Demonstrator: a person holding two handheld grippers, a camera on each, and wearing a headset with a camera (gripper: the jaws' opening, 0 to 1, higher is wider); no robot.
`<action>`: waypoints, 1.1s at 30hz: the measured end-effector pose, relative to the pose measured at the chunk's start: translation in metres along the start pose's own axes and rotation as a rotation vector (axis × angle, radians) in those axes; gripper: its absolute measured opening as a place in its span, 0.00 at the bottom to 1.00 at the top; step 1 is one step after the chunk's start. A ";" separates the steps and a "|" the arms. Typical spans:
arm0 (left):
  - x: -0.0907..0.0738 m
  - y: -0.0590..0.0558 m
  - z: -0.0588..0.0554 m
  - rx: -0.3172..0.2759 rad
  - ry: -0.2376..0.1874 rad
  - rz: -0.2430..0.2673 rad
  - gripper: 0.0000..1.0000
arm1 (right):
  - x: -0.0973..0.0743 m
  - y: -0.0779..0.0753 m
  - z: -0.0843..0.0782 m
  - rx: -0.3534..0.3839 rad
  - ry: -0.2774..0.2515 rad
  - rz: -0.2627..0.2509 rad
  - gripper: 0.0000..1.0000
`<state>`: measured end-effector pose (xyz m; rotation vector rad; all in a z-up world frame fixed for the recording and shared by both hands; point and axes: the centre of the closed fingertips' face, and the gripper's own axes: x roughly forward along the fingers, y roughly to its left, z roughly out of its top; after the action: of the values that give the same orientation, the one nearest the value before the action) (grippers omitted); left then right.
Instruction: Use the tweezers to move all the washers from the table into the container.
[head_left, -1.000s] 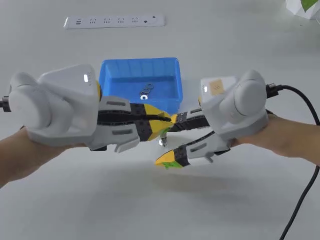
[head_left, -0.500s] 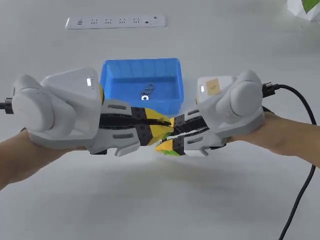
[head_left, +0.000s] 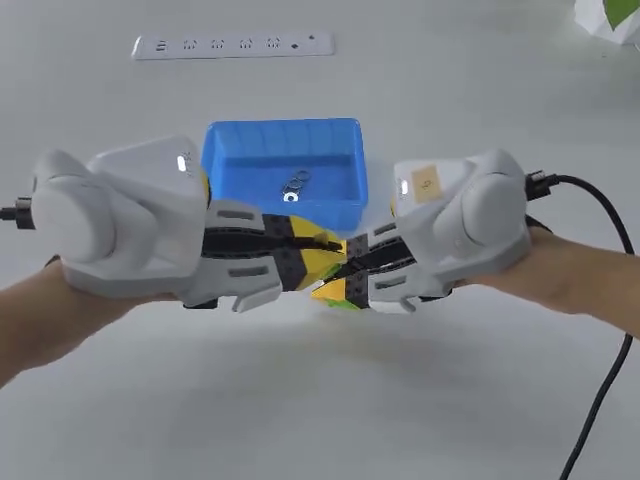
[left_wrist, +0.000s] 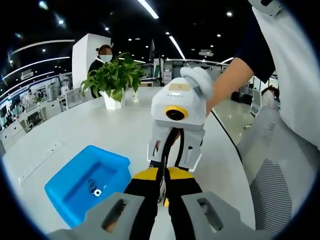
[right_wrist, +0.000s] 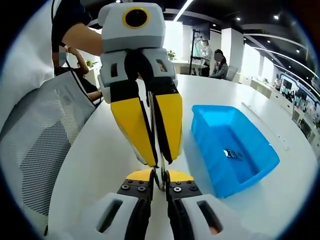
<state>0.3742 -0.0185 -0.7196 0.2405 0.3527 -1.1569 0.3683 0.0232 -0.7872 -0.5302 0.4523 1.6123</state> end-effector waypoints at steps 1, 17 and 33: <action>0.000 0.000 0.000 -0.002 0.000 0.003 0.08 | 0.000 0.001 0.000 0.003 -0.002 0.003 0.10; -0.002 -0.002 -0.002 0.005 0.034 -0.006 0.19 | 0.005 0.005 0.007 0.013 -0.018 0.015 0.09; -0.046 0.003 -0.015 -0.084 0.050 0.085 0.28 | -0.014 -0.001 0.027 0.016 -0.026 -0.017 0.09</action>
<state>0.3580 0.0273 -0.7156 0.2091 0.4302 -1.0510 0.3683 0.0275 -0.7567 -0.4997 0.4397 1.5965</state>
